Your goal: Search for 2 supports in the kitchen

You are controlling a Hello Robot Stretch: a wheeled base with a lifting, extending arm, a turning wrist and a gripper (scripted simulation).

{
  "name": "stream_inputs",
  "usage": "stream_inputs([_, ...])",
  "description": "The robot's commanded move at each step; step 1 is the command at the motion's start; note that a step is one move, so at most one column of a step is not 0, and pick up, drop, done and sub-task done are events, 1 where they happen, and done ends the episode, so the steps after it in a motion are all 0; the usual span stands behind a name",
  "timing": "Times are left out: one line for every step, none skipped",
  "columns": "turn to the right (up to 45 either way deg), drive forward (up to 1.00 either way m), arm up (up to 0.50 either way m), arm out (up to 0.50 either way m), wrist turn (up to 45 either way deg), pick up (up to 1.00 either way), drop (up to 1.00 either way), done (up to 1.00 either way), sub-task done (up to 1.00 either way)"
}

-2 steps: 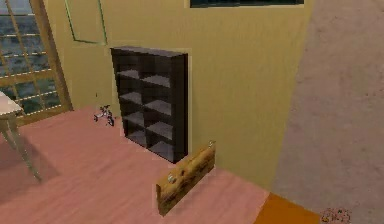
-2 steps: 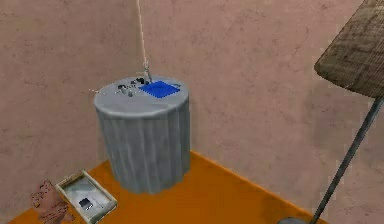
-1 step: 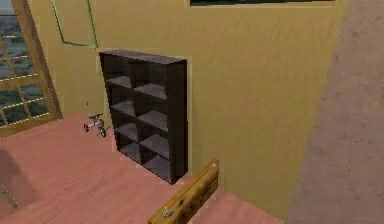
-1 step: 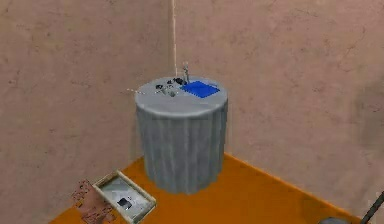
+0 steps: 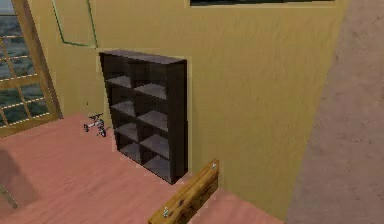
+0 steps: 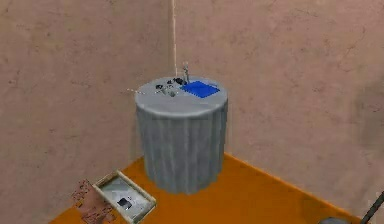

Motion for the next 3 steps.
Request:
stream_inputs([0.0,0.50,0.00,0.00,0.0,0.00,0.00,0.00,0.00])
stream_inputs([-18.0,0.00,0.00,0.00,0.0,0.00,0.00,0.00,0.00])
stream_inputs([0.0,0.00,0.00,0.00,0.0,0.00,0.00,1.00,0.00])
